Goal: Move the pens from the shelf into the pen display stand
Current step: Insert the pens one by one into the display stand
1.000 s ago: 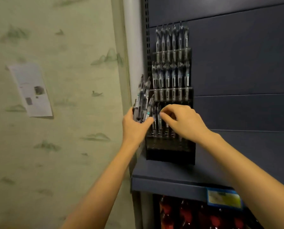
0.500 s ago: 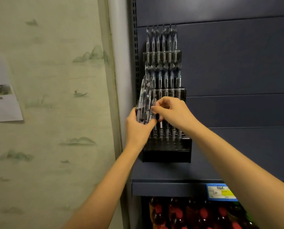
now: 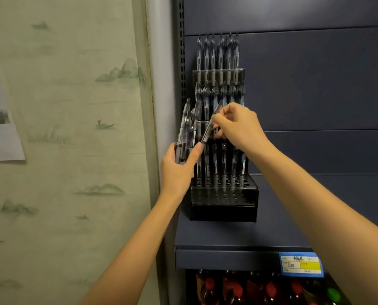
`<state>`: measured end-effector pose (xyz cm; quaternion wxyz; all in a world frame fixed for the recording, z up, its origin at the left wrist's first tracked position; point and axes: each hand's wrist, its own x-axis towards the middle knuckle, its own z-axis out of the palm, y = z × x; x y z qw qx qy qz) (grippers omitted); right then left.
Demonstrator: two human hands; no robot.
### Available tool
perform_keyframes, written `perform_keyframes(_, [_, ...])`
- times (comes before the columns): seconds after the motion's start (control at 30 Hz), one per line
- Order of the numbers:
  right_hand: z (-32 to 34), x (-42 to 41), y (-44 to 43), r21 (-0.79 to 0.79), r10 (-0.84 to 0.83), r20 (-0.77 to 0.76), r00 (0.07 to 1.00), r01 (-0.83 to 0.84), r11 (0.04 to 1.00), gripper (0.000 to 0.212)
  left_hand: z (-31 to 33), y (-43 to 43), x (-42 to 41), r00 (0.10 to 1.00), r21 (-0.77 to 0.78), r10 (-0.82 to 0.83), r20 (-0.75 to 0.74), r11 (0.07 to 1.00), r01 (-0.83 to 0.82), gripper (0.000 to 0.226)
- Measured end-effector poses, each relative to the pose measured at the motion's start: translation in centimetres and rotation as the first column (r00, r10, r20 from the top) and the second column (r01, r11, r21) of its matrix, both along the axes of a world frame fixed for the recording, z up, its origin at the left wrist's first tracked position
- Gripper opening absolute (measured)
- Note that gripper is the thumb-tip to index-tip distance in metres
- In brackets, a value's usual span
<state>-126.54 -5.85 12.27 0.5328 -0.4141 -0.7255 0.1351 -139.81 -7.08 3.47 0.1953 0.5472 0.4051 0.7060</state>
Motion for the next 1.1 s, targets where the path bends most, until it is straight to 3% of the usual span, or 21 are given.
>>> perform_keyframes(0.13, [0.9, 1.4, 0.3, 0.027, -0.03, -0.127, 0.991, 0.033, 0.999, 0.008, -0.4, 0.3, -0.7, 1.0, 0.008, 0.001, 0.012, 1.0, -0.001, 0.028])
perform_keyframes(0.2, [0.7, 2.2, 0.4, 0.026, -0.054, -0.02, 0.998, 0.054, 0.998, 0.008, -0.7, 0.4, -0.9, 1.0, 0.014, -0.003, 0.018, 1.0, 0.002, 0.021])
perform_keyframes(0.27, [-0.4, 2.4, 0.6, 0.021, -0.075, 0.09, 0.993, 0.074, 0.997, 0.008, -0.8, 0.5, -1.0, 1.0, 0.012, -0.004, 0.029, 1.0, 0.004, 0.029])
perform_keyframes(0.4, [-2.5, 2.2, 1.1, 0.006, -0.101, 0.155, 0.983, 0.102, 0.995, 0.011, -1.0, 0.9, -1.0, 0.999, 0.003, 0.0, 0.041, 1.0, 0.0, 0.056])
perform_keyframes(0.93, [-3.6, 0.9, 2.1, -0.008, -0.154, 0.254, 0.955, 0.161, 0.987, 0.018, -1.2, 0.7, -1.1, 0.997, -0.014, 0.0, 0.075, 1.0, 0.002, 0.062])
perform_keyframes(1.1, [-4.1, 0.6, 2.4, -0.11, -0.135, 0.446, 0.885, 0.204, 0.973, 0.021, -1.2, 0.4, -1.0, 0.997, -0.012, -0.004, 0.077, 1.0, 0.005, 0.05])
